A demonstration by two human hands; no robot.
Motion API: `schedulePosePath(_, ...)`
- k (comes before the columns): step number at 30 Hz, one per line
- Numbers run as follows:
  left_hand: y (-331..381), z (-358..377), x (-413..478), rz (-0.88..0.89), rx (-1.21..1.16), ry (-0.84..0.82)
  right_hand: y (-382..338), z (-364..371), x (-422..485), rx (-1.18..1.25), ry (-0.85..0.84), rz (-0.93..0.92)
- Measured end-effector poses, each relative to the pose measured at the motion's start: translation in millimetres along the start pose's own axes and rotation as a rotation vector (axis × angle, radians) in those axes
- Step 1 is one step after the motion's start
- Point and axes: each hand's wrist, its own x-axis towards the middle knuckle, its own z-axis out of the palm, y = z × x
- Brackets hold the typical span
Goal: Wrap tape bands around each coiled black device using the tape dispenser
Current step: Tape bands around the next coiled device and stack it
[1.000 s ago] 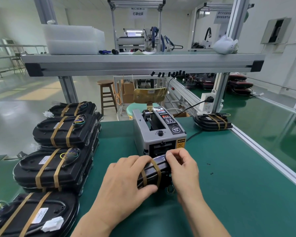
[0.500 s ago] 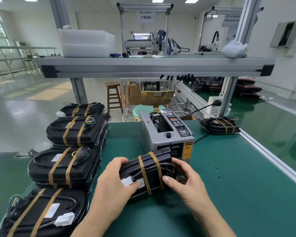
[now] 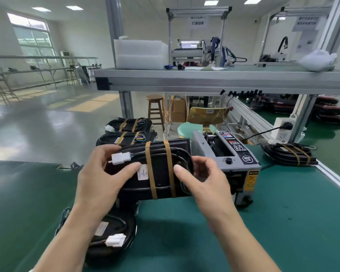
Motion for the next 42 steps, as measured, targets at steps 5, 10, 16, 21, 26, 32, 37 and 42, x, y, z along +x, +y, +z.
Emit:
schedulePosePath(5,-5,-36,21,-0.057,0.042,0.050,-8,45,-1,0.029,-0.081,0.126)
schedulePosePath(10,-25,-59,46,-0.184,0.033,0.134,-11,80,2,0.079,-0.257,0.276)
schedulePosePath(16,-58,-63,71,-0.391,-0.033,0.146,-10,100,5,0.111,-0.326,0.317)
schedulePosePath(21,-67,-59,91,-0.476,-0.036,0.093,-4,105,13,0.066,-0.282,0.254)
schedulePosePath(26,-66,-52,98,-0.502,-0.086,0.040,2,107,17,0.070,-0.231,0.233)
schedulePosePath(32,-61,-60,93,-0.431,-0.147,0.124,-1,106,3,0.079,-0.264,0.191)
schedulePosePath(37,-66,-92,60,-0.428,-0.188,0.070,4,109,-41,0.101,-0.293,0.120)
schedulePosePath(42,-82,-104,23,-0.498,-0.192,0.108,18,109,-73,0.107,-0.320,0.123)
